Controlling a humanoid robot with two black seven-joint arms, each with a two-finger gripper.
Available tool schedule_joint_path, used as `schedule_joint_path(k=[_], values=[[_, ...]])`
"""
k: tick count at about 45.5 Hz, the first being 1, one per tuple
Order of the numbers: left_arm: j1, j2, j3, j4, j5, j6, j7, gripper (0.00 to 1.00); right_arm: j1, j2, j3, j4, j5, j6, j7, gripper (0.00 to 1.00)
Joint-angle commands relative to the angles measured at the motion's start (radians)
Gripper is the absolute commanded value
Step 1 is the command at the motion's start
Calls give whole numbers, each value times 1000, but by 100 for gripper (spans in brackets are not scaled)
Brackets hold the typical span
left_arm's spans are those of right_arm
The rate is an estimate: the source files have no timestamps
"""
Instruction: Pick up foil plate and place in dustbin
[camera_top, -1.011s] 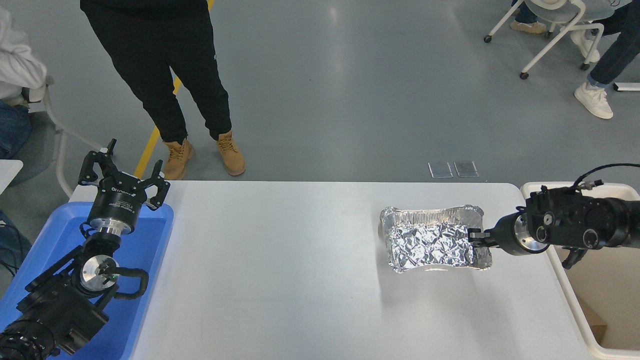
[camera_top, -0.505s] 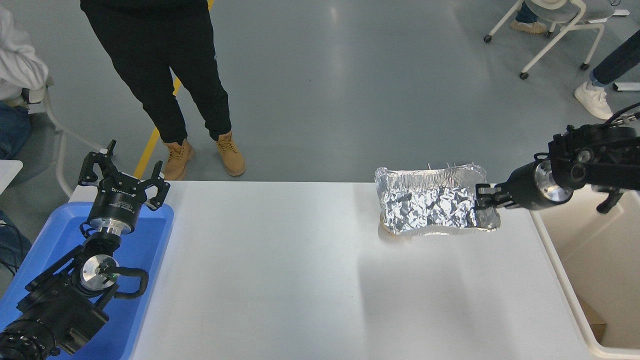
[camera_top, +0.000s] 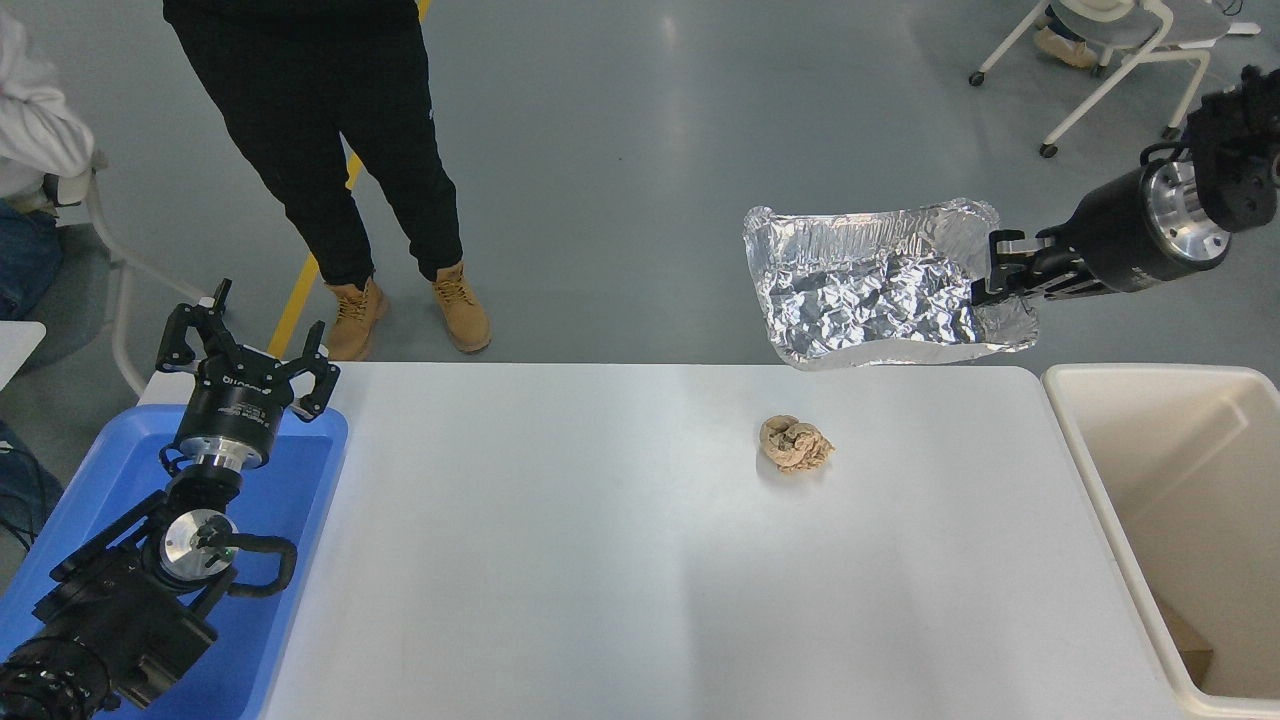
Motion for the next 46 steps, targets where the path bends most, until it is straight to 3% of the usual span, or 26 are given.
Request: schedule_joint_path(k=[1,20,33,46], values=[[0,0,0,-1,0,0,0,99,41,-11,1,2,1,33,-1,0],[0,0,0,1,0,0,0,99,7,-28,4,-48,2,16,-12,0],[0,0,0,-1,0,0,0,99,-212,0,9,-421,5,-83,-15,0],[0,0,0,-1,0,0,0,99,-552,57,6,-826,234,-235,-15,0]])
